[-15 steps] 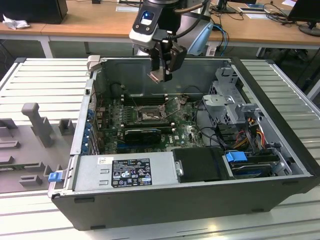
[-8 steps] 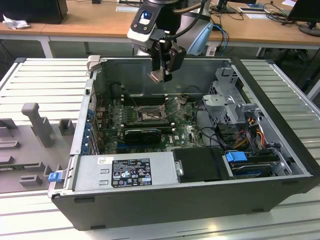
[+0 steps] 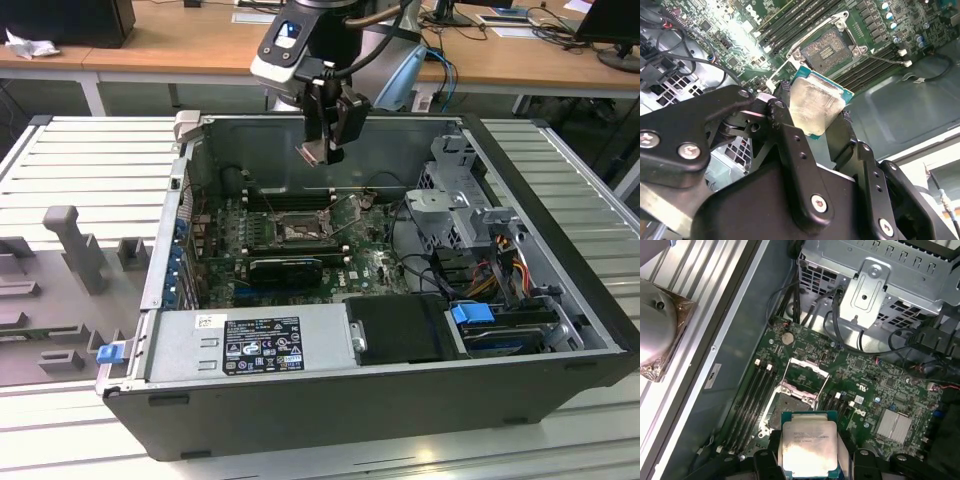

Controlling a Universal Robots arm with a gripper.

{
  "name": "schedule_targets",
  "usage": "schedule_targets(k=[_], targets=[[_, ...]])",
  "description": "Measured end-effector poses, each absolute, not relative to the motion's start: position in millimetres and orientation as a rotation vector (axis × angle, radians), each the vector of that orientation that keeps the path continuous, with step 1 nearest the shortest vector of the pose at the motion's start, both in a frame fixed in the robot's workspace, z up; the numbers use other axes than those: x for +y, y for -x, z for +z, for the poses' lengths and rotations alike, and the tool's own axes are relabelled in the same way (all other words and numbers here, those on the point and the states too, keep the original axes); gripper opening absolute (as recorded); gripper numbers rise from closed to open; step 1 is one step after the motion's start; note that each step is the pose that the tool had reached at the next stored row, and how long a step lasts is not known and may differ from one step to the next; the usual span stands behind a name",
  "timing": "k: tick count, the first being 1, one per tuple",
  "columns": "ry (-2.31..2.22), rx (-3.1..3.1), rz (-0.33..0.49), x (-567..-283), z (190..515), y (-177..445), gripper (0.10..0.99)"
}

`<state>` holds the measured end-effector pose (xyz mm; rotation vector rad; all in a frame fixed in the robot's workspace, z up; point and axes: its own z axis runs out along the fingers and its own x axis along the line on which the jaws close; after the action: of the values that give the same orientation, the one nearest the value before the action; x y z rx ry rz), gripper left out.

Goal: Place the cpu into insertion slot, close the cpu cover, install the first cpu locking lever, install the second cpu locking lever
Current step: 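Place the cpu into insertion slot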

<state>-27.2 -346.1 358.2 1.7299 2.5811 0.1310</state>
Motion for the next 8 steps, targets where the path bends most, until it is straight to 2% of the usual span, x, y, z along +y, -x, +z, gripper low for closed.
schedule_targets(k=[8], targets=[[-1.901, 2.450, 0.127, -346.1, 357.3, 27.2, 0.525]])
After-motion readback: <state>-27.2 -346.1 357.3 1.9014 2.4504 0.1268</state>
